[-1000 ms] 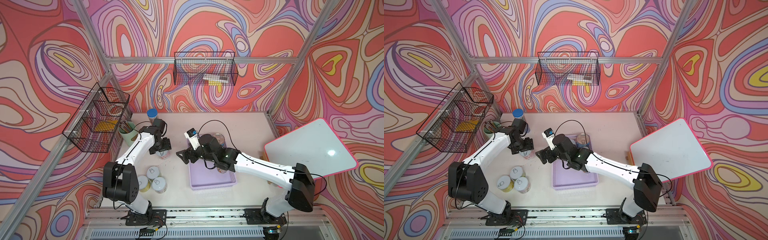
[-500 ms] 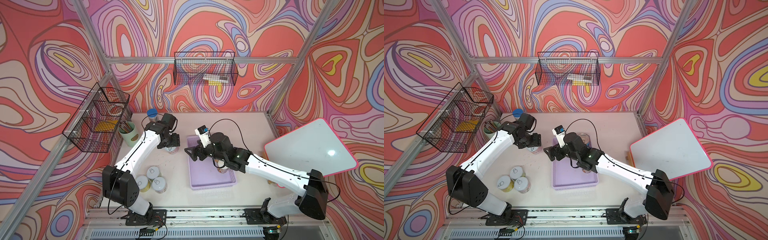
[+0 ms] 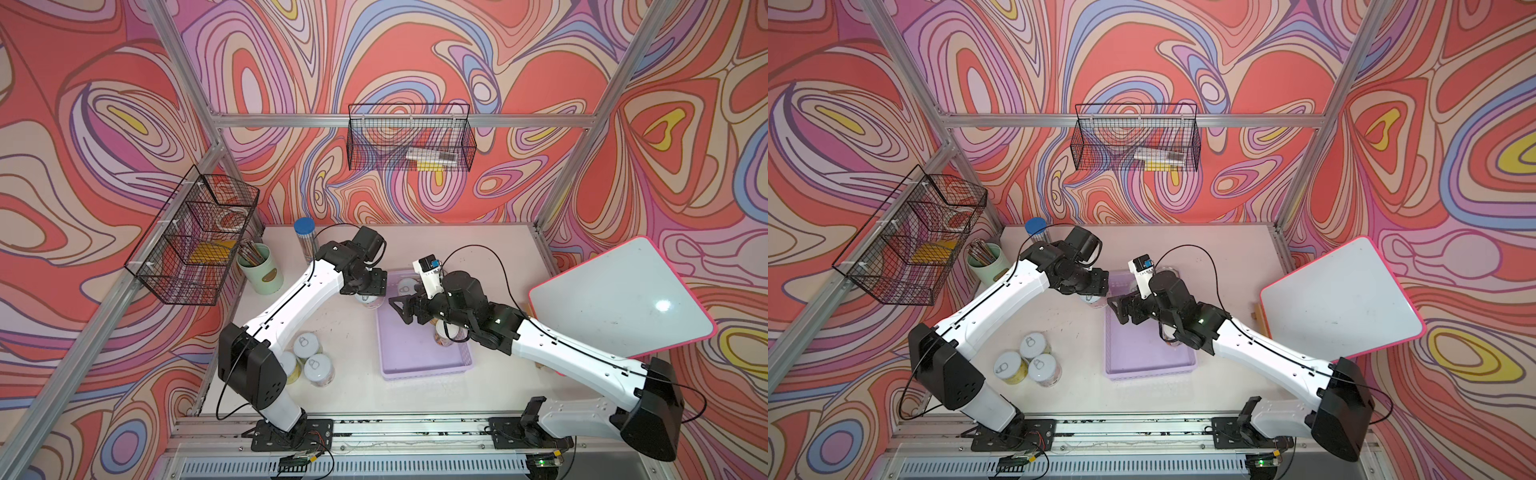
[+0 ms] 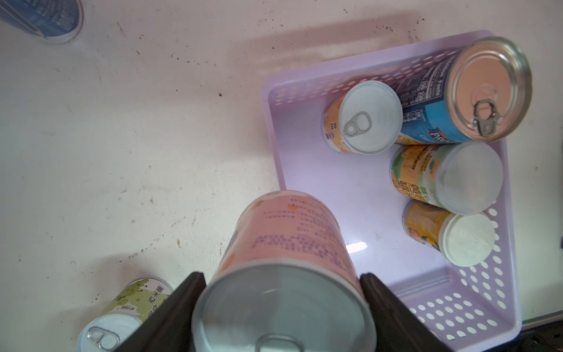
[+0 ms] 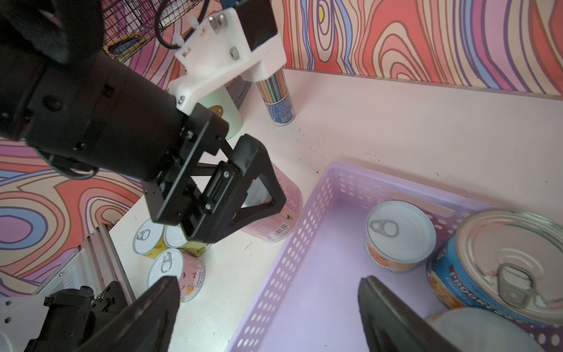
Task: Put the canned food in the basket
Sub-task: Place the canned food in the basket.
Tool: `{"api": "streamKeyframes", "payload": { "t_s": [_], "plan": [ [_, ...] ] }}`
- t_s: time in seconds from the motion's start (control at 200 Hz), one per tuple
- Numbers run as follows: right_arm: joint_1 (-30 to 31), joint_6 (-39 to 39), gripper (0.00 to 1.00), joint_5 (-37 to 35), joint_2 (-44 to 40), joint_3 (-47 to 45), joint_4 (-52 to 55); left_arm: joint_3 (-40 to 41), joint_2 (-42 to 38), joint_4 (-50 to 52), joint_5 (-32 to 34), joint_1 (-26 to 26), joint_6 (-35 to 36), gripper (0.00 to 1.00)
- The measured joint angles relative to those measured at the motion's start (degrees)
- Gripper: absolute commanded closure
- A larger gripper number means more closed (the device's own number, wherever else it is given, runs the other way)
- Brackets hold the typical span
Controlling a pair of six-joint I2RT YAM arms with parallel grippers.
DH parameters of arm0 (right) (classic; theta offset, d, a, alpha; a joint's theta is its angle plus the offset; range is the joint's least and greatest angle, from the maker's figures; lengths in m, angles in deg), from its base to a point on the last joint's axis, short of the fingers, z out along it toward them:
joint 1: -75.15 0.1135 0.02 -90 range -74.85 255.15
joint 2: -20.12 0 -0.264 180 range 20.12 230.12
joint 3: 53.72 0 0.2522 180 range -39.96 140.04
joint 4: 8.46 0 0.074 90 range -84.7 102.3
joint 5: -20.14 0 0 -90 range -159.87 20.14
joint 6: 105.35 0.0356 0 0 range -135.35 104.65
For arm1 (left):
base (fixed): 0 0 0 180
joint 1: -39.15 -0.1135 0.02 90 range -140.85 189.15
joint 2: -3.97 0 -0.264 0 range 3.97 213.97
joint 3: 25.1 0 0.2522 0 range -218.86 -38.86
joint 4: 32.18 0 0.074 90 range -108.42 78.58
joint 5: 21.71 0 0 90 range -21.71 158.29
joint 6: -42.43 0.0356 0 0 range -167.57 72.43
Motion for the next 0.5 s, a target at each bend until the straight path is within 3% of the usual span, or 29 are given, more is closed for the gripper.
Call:
{"api": "streamKeyframes", "payload": {
  "t_s": [0.29, 0.501],
  "plan": [
    [-6.0, 1.0, 0.07, 0.3, -5.0, -4.1, 2.0, -4.5, 5.6, -0.1, 0.0, 5.3, 0.0, 0.29],
    [-12.1, 3.0, 0.07, 4.7, -7.0, -7.0, 1.6, -5.3, 8.1, -0.3, -0.4, 7.6, -0.4, 0.29]
  ]
}}
